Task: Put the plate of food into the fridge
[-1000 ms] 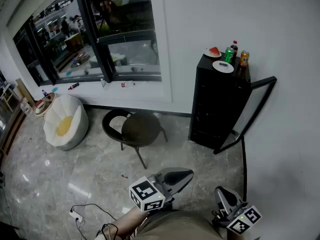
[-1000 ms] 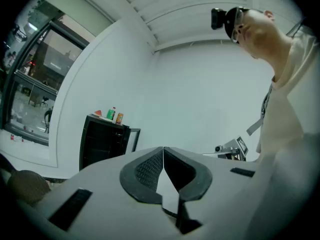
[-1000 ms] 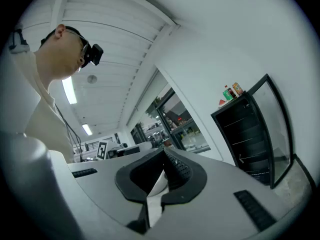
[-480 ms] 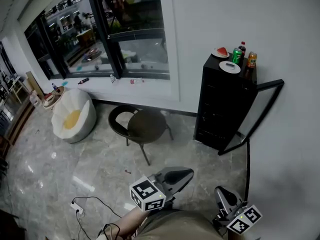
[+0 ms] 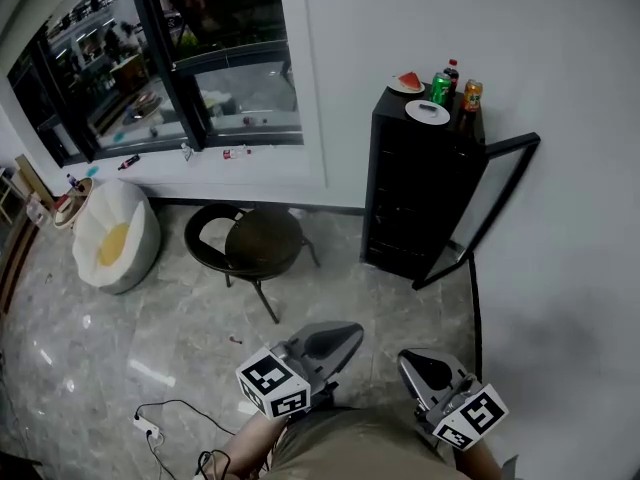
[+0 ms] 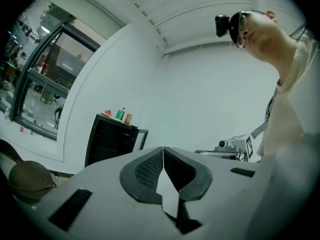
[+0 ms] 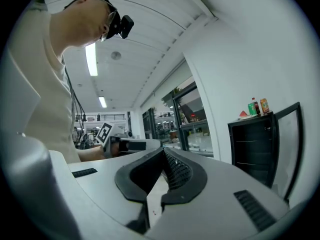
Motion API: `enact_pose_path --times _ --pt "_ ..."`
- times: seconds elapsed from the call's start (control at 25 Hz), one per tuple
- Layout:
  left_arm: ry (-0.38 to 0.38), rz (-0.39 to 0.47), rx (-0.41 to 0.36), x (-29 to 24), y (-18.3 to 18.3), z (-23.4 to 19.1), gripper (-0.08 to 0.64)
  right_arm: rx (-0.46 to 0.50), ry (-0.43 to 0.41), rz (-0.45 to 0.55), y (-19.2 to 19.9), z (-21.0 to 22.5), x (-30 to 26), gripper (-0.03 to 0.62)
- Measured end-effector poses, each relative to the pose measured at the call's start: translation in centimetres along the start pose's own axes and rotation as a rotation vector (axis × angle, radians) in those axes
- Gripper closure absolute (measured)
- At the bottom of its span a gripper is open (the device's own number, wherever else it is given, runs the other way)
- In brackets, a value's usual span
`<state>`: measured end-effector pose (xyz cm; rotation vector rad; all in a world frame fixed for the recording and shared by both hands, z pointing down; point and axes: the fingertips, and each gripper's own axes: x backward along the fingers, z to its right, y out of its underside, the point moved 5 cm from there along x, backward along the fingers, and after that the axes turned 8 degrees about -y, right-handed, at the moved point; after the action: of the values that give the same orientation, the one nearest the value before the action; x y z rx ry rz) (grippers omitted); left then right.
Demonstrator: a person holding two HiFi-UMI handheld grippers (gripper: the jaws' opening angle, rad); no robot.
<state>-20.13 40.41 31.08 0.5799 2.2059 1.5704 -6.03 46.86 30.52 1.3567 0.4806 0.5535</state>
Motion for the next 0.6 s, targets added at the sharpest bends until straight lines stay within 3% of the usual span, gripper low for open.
enact_pose_path --times 0.24,0.44,0.6 --pt "0.027 0.005 0.073 1.5 -0.3 -3.0 0.548 0.021 0.030 0.082 -1.6 0.0 -2.2 0.571" --pt "0.031 0.002 0.058 3.2 -0.9 -6.0 0.548 -0.023 0.006 0.049 -0.8 -0.5 -6.1 0.571" --pt "0.030 0.003 0.058 4.6 -1.4 -8.4 0.548 0.008 -0.010 0.006 -0.4 -1.3 -9.7 0.571"
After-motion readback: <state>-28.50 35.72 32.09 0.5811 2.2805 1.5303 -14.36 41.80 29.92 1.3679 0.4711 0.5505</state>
